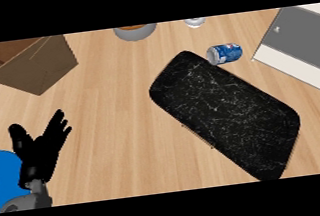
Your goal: Pick the lemon from the tray and place it in the tiered shelf
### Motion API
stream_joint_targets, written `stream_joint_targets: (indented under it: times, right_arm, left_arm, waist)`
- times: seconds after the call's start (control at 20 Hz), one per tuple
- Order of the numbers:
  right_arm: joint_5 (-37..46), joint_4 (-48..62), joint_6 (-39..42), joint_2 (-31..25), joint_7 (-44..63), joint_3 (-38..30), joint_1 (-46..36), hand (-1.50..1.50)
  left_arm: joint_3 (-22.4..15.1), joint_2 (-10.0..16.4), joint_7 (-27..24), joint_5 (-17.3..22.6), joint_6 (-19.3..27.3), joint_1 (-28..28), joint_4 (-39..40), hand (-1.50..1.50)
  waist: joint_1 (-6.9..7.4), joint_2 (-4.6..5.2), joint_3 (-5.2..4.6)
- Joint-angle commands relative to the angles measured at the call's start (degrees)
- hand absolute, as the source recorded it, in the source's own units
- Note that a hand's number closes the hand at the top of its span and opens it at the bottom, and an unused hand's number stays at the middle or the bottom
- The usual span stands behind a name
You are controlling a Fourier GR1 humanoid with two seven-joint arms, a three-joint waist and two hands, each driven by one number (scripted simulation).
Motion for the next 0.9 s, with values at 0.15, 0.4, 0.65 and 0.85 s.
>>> stream_joint_targets:
  times: [0.15,0.4,0.65,0.85]
  right_arm:
    - [-1.6,-6.5,-8.1,-1.3,4.9,-2.5,0.0,-1.5]
    - [0.4,-5.0,-11.5,-8.2,6.7,-4.7,2.8,-1.5]
    - [-5.1,-10.1,-9.3,-13.3,6.5,-12.1,10.0,-1.5]
    - [-11.5,-12.6,-4.0,-16.6,7.0,-18.4,15.2,-1.5]
  left_arm:
    - [0.7,0.4,1.1,0.8,-0.6,1.1,-0.3,0.0]
    - [0.2,0.5,1.0,0.7,-1.5,1.2,-0.9,0.0]
    - [1.4,1.0,1.8,0.7,-0.5,0.9,-0.5,0.0]
    - [1.0,0.2,-0.3,0.4,-0.9,2.2,-0.1,0.0]
  waist:
    - [-0.36,-0.12,-0.19]
    - [-0.4,-0.02,-0.18]
    - [-1.38,-0.21,-0.13]
    - [-1.27,-0.16,-0.13]
